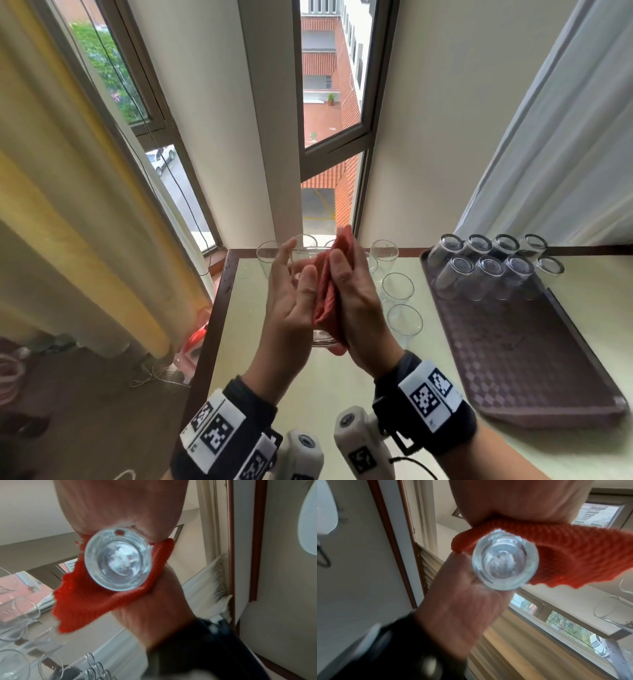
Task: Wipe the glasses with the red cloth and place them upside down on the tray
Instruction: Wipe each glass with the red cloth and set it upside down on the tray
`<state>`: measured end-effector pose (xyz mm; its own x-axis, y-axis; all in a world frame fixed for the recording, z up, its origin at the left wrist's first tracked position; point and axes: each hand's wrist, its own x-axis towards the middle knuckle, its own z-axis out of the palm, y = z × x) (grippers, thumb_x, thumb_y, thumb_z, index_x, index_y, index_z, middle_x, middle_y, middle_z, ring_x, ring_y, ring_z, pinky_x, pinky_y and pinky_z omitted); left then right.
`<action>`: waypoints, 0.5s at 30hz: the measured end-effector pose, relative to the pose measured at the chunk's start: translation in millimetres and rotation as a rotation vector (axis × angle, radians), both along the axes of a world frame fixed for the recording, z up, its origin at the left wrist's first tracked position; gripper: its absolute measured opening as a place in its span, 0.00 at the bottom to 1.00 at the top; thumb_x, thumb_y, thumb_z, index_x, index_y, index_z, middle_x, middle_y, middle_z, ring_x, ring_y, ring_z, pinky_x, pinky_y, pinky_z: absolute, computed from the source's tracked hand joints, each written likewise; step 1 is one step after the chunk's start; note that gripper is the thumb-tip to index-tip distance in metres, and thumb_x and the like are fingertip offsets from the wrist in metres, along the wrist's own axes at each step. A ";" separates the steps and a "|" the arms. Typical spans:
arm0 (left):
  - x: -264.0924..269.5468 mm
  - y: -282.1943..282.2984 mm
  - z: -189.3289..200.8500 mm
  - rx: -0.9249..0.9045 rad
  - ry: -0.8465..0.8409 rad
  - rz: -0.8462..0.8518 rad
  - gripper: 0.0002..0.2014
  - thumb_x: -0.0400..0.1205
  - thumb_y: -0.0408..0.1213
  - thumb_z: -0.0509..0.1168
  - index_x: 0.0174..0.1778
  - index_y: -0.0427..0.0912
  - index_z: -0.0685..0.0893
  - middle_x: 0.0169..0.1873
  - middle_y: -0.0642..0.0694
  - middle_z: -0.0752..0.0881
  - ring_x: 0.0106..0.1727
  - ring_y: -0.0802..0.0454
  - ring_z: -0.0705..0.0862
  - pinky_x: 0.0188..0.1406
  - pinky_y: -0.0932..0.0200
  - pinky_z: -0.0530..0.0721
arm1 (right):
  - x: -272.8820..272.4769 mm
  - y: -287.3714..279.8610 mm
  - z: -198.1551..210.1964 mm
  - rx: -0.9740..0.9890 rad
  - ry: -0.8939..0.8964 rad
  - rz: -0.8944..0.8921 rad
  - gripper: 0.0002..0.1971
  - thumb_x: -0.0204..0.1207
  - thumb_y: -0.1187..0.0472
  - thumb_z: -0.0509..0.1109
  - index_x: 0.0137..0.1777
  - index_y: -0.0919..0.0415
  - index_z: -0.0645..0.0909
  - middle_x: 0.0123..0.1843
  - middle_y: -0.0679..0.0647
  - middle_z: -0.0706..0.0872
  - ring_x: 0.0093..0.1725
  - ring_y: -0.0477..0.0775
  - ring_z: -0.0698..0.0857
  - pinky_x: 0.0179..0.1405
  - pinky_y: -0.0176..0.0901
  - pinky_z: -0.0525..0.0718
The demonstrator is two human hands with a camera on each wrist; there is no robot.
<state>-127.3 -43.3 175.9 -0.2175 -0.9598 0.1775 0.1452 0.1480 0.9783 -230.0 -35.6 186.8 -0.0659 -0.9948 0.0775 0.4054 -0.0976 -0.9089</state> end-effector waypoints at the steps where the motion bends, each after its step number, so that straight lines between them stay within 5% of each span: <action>1: -1.4 2.0 -1.2 -0.019 -0.014 0.007 0.20 0.82 0.51 0.57 0.70 0.66 0.65 0.65 0.45 0.79 0.65 0.61 0.84 0.58 0.66 0.84 | -1.7 -2.4 3.3 0.001 -0.023 0.006 0.24 0.81 0.51 0.59 0.77 0.49 0.66 0.61 0.62 0.87 0.61 0.61 0.89 0.64 0.57 0.86; 3: -2.1 2.3 -4.4 -0.030 -0.037 0.052 0.23 0.80 0.61 0.61 0.70 0.73 0.64 0.70 0.43 0.75 0.73 0.56 0.78 0.68 0.58 0.82 | -1.9 -4.6 5.2 -0.009 -0.024 0.018 0.20 0.81 0.51 0.59 0.73 0.50 0.69 0.54 0.57 0.89 0.57 0.58 0.90 0.58 0.51 0.89; 6: 2.5 -1.3 -8.0 0.044 -0.038 0.122 0.33 0.69 0.74 0.67 0.69 0.73 0.68 0.73 0.41 0.74 0.73 0.42 0.80 0.70 0.40 0.82 | 3.2 0.8 -1.1 -0.012 0.021 0.021 0.18 0.85 0.54 0.59 0.74 0.45 0.69 0.64 0.57 0.84 0.62 0.55 0.88 0.63 0.49 0.87; 8: 6.1 -5.5 -10.2 0.103 -0.011 0.102 0.33 0.69 0.71 0.67 0.70 0.69 0.69 0.72 0.40 0.75 0.69 0.42 0.83 0.65 0.40 0.86 | 5.7 5.0 -7.8 -0.004 0.067 0.035 0.18 0.88 0.59 0.57 0.75 0.45 0.68 0.68 0.58 0.82 0.64 0.55 0.87 0.68 0.49 0.84; 11: 9.3 -9.0 -12.4 0.056 -0.066 0.055 0.25 0.76 0.64 0.63 0.69 0.73 0.66 0.72 0.40 0.75 0.70 0.45 0.82 0.66 0.48 0.85 | 5.2 3.1 -7.3 0.008 0.072 0.041 0.17 0.87 0.62 0.56 0.73 0.47 0.69 0.60 0.48 0.89 0.61 0.50 0.89 0.66 0.47 0.85; 15: 5.6 -3.8 -12.7 -0.024 -0.201 0.015 0.25 0.79 0.61 0.58 0.73 0.76 0.62 0.71 0.43 0.72 0.76 0.46 0.74 0.77 0.39 0.76 | -0.6 -8.4 0.6 0.052 -0.062 0.028 0.15 0.88 0.53 0.52 0.70 0.56 0.70 0.47 0.54 0.92 0.49 0.55 0.92 0.50 0.47 0.91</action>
